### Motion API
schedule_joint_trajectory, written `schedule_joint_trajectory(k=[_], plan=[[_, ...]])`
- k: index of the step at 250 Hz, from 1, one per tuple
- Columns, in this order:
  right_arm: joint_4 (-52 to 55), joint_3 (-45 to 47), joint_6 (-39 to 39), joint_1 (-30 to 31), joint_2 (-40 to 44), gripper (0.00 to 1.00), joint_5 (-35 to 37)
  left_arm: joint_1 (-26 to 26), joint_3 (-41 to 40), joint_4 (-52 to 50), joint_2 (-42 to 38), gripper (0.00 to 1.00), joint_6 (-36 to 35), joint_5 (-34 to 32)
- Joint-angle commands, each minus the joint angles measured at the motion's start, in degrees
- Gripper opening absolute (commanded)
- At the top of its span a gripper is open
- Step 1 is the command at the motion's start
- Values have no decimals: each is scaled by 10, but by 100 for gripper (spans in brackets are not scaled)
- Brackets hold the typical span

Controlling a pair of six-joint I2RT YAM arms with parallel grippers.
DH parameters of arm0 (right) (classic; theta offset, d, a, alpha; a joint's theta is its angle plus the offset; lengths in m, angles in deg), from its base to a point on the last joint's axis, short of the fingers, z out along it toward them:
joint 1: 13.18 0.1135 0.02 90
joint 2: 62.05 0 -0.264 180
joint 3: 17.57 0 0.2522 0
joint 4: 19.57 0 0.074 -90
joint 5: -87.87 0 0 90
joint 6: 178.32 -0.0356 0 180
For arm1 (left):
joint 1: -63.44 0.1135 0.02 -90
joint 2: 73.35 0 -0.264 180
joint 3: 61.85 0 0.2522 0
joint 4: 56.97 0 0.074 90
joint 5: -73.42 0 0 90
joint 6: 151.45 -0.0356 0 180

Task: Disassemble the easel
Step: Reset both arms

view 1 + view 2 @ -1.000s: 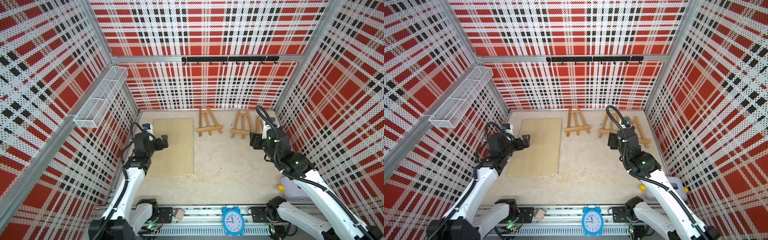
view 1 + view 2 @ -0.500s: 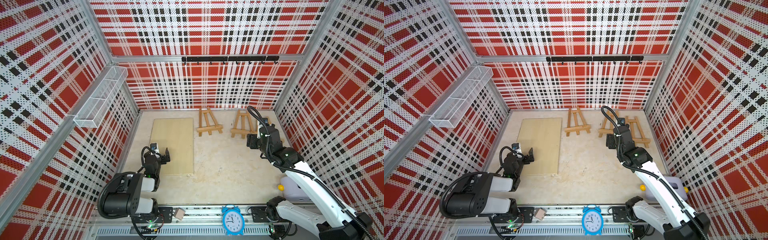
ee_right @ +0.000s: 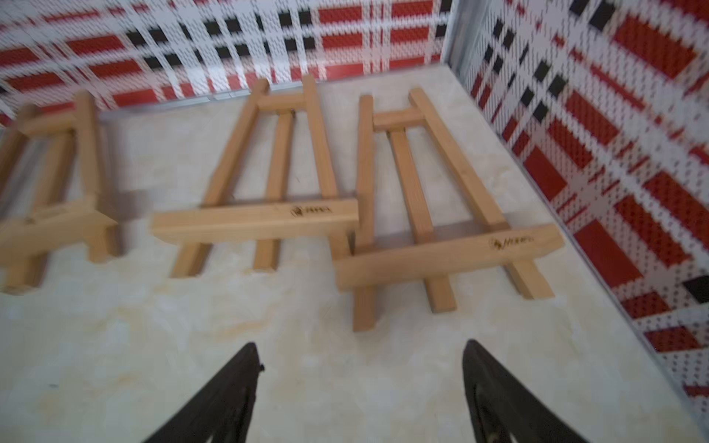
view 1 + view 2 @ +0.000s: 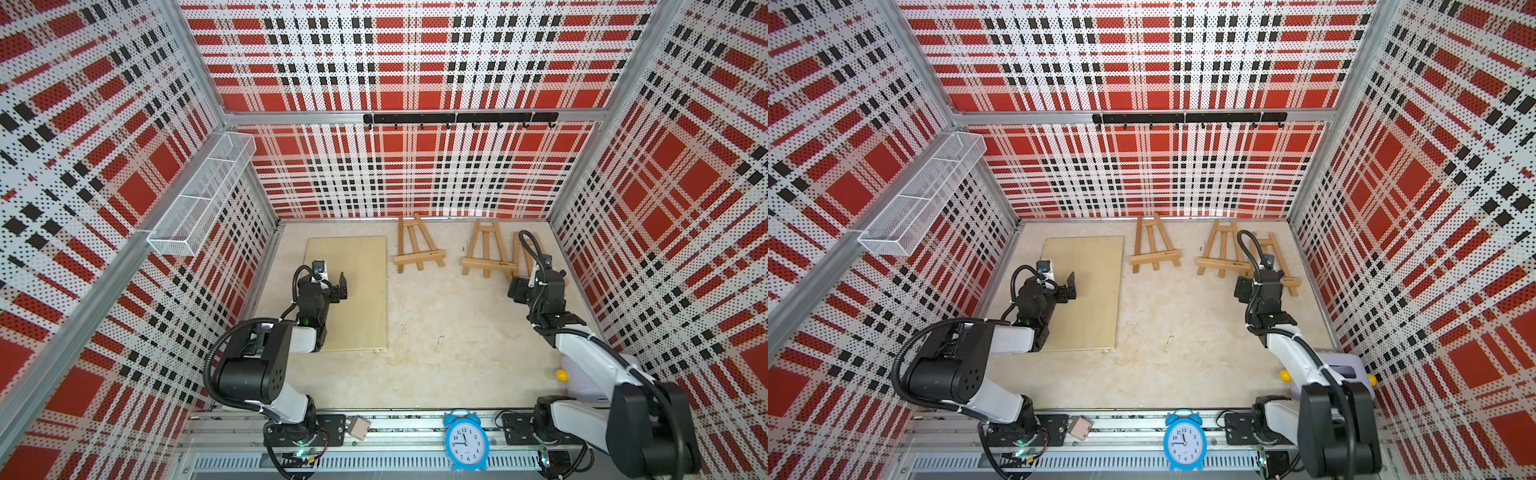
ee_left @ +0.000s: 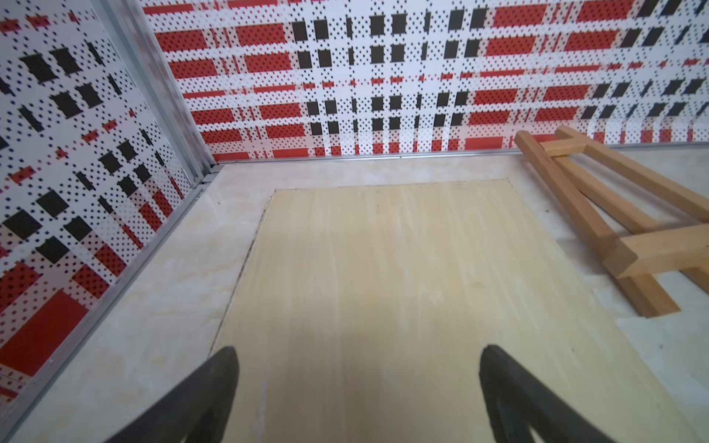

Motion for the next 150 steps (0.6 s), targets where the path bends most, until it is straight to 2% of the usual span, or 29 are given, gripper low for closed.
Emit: schedule_joint_trajectory(k=[1, 41, 64, 103, 117, 137, 150], plan=[[-243, 25, 22, -13, -35, 86, -18, -5, -3, 2, 2, 99, -9, -14], [-316, 46, 39, -26, -55, 87, -18, -6, -3, 3, 2, 99, -9, -15], [-332, 48, 19, -54, -68, 87, -68, -6, -3, 3, 3, 99, -9, -15], [-345, 54, 12, -67, -69, 87, -101, -6, -3, 2, 3, 99, -9, -15], [-330, 47, 22, -68, -69, 88, -119, -6, -3, 2, 3, 99, -9, -15], [-208, 17, 41, -68, -50, 88, -151, -6, -3, 3, 2, 100, -9, -15], [-239, 40, 45, -68, -48, 88, -159, -6, -3, 3, 2, 99, -9, -15]])
